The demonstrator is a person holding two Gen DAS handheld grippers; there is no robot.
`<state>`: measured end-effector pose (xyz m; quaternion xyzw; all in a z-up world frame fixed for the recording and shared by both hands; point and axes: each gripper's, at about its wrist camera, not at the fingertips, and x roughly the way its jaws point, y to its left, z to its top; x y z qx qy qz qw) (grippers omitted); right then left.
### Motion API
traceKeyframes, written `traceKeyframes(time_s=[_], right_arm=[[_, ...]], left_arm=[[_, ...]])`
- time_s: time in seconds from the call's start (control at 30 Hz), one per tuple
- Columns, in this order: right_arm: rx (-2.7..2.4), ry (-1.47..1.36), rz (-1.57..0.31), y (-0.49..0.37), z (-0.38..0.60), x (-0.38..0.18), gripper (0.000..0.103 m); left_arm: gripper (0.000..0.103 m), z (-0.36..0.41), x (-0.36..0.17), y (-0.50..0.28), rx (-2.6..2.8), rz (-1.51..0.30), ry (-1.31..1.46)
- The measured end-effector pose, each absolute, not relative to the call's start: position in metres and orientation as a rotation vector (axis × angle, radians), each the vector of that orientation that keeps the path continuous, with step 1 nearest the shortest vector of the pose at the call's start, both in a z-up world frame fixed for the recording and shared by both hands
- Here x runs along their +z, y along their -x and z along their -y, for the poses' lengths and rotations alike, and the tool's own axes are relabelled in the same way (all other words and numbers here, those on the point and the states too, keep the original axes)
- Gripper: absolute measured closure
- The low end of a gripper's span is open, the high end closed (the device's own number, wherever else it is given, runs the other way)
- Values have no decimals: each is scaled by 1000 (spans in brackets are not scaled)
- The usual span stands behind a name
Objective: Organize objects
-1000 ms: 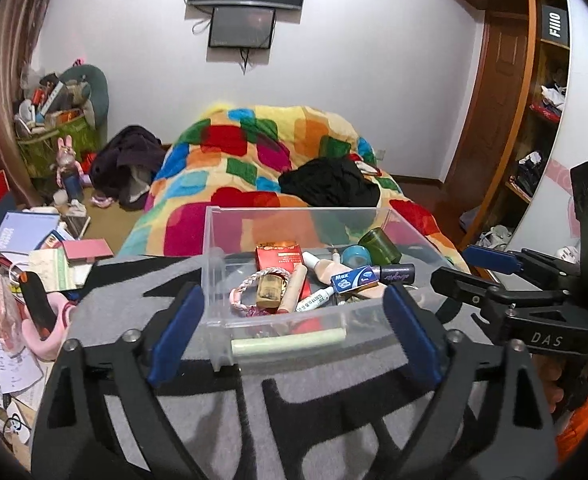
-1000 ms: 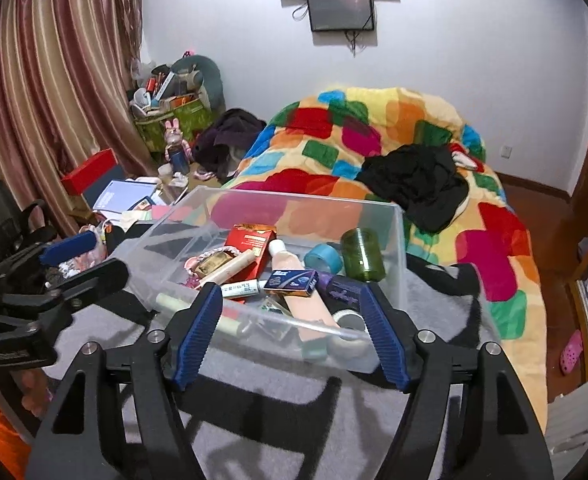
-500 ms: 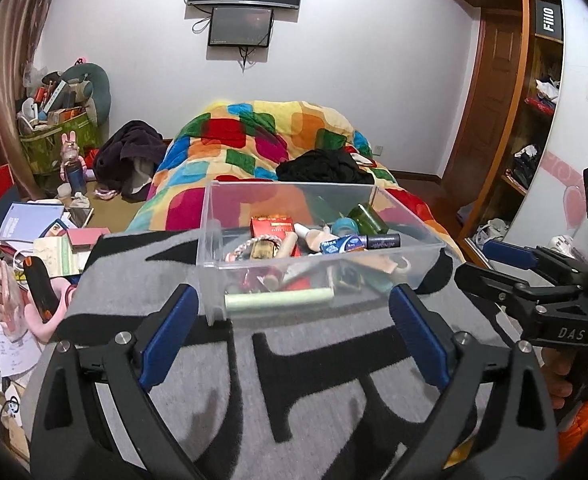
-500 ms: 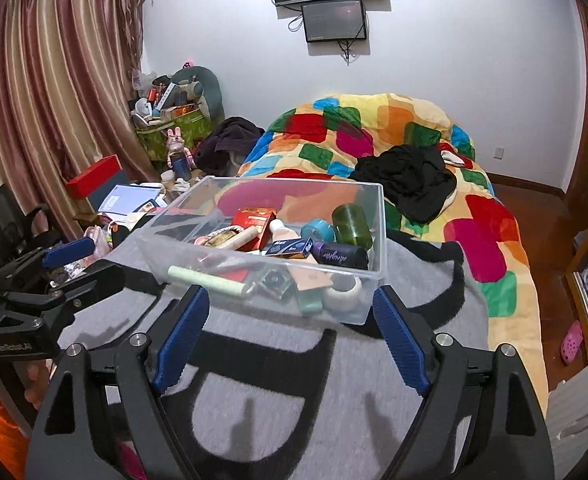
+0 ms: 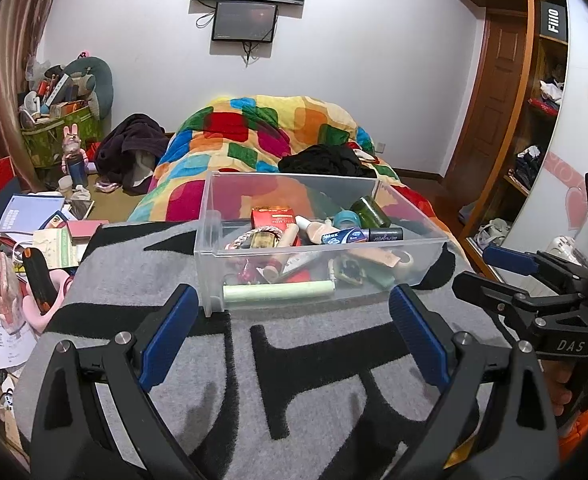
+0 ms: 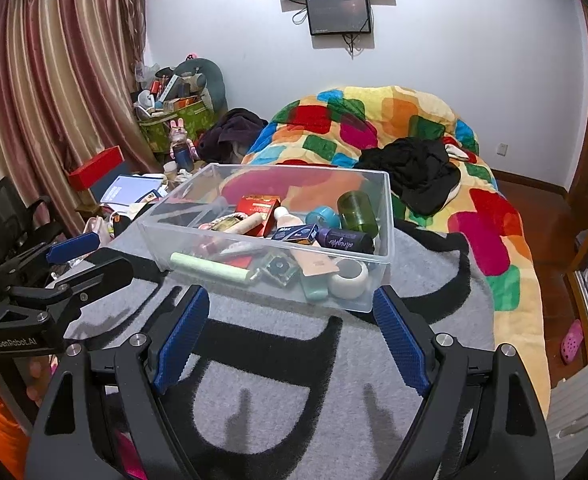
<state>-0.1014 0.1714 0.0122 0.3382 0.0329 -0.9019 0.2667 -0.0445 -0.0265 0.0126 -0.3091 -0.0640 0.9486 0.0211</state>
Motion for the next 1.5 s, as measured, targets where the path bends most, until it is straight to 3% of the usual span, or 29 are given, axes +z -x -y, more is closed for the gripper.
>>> traceKeyframes(time_s=[1.5], right_arm=[[-2428, -925, -66, 101, -172, 12, 21]], left_arm=[[6, 18, 16, 41, 2924, 178, 937]])
